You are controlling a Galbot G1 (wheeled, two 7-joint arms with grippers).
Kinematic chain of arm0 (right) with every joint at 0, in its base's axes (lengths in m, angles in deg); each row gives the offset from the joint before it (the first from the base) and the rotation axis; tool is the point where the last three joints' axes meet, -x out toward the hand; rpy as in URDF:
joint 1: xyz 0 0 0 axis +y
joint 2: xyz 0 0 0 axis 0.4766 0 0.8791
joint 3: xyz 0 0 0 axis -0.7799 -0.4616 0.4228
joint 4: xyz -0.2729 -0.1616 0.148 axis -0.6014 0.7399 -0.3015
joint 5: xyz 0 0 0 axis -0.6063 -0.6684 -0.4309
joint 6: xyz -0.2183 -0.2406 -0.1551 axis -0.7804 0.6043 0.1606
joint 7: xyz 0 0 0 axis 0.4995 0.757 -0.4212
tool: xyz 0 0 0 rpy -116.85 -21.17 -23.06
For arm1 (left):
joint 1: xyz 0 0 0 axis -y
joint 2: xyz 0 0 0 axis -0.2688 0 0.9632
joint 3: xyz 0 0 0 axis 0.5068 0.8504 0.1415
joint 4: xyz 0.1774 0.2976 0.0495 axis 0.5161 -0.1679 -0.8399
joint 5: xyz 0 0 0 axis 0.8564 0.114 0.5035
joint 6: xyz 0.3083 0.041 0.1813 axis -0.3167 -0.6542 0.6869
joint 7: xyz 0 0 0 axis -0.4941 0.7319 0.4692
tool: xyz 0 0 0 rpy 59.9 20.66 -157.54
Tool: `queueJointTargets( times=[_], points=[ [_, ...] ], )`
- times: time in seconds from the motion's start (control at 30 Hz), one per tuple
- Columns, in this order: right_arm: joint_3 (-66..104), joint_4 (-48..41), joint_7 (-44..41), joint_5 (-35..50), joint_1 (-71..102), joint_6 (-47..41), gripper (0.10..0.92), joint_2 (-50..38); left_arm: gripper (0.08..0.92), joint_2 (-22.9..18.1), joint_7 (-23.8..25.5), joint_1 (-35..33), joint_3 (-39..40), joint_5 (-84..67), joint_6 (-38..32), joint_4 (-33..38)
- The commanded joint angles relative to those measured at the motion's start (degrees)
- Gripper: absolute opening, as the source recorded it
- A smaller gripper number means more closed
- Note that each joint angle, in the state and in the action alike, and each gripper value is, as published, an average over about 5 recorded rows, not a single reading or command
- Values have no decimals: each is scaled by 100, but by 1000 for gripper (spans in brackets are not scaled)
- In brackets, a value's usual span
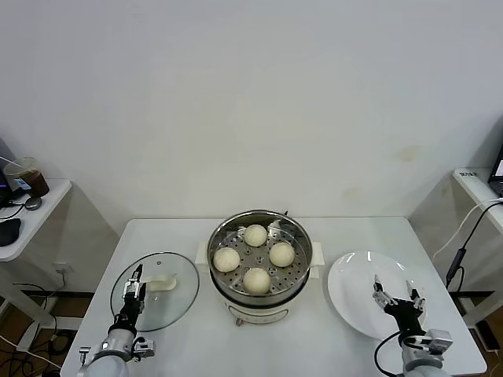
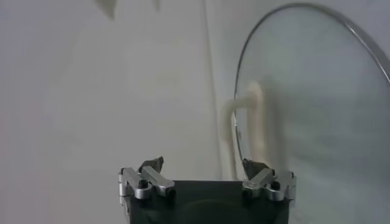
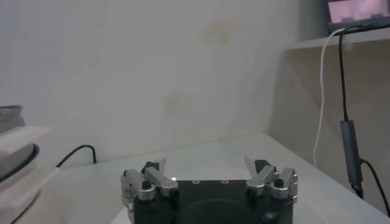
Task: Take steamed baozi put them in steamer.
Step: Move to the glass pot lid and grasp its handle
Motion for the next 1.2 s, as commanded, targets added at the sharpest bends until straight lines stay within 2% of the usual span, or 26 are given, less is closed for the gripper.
queueJointTargets(
  times=[0.03,0.57,1.03,1.13,1.2],
  points=[
    [-5,-32,-2,-19,1,8,823,19,823,16,81,210,46,30,39,-174],
    [-11,-119,-14,-45,23,57,823,59,823,-109,-198,804,188,105,123,-709],
    [-37,-129,-27,-89,62,97,823,79,820,-94,-571,952,209,47,153,-1207],
    [-39,-125,-25,-98,61,96,823,84,775,-84,-567,929,214,-17,146,-1148],
    [-41,-125,-25,-105,59,96,823,87,716,-70,-528,896,221,-68,149,-1070]
  ],
)
